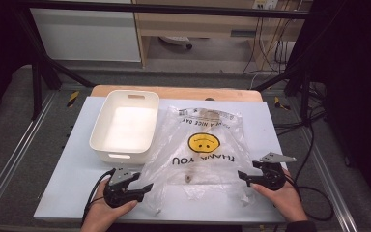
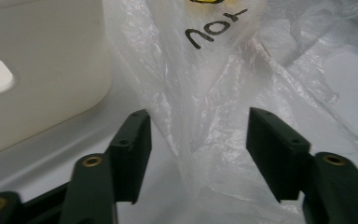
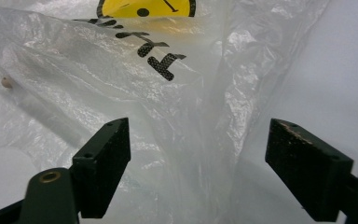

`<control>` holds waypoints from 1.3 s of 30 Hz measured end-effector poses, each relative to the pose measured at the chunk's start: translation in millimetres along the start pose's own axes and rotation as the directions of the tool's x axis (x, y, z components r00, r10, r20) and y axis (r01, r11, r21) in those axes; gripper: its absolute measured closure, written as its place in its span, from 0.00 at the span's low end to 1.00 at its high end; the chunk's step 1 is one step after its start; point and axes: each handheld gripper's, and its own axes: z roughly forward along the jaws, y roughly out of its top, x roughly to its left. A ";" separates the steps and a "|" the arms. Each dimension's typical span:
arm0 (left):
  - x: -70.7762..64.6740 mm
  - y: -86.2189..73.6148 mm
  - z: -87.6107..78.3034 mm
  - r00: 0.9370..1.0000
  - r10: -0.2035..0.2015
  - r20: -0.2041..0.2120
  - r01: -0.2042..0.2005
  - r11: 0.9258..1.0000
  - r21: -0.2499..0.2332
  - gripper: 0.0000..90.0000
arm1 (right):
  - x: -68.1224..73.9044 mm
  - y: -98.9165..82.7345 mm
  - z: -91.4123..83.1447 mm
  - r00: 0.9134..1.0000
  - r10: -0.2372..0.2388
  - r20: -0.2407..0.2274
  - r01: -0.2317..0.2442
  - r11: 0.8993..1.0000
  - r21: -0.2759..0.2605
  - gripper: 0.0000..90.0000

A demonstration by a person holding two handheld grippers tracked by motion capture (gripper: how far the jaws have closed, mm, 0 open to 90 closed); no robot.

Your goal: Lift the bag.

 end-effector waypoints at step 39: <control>29.6 34.3 -54.1 0.980 -0.156 -0.127 0.120 0.961 -0.249 0.14 | 12.8 36.0 -6.2 0.999 0.035 -0.020 -0.037 0.986 -0.162 0.04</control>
